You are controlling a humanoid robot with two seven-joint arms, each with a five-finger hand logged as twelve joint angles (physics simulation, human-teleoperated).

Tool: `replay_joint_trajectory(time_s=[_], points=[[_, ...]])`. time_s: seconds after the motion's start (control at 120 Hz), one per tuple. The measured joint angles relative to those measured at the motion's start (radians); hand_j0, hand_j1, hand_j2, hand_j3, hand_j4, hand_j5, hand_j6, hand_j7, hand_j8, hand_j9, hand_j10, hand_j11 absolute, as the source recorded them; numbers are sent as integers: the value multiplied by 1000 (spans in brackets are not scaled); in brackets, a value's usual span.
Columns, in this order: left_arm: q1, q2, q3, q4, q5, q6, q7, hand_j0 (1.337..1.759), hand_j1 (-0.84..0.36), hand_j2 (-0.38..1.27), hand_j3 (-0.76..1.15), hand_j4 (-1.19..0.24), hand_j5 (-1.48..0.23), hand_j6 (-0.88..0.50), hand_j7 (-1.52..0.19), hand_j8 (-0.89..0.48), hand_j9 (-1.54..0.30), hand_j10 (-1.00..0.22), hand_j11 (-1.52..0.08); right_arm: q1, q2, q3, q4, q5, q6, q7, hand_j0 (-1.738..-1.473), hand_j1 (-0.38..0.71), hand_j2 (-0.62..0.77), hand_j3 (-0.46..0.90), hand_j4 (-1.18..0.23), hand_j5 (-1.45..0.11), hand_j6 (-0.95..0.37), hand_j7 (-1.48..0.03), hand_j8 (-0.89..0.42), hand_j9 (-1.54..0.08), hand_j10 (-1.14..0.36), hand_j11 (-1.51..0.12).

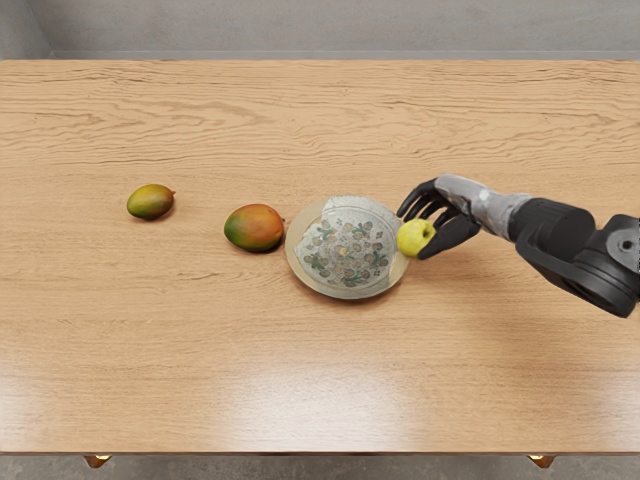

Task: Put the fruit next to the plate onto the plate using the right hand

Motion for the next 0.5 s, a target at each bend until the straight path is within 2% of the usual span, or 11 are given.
replay_joint_trajectory(time_s=[0.5], points=[[0, 0, 0, 0, 0, 0, 0, 1658, 349, 0, 0, 0, 0, 0, 0, 0, 0, 0, 0, -1, 88, 7, -3, -1, -1, -1, -1658, 274, 216, 0, -583, -773, -495, -765, -410, -763, -564, -765]])
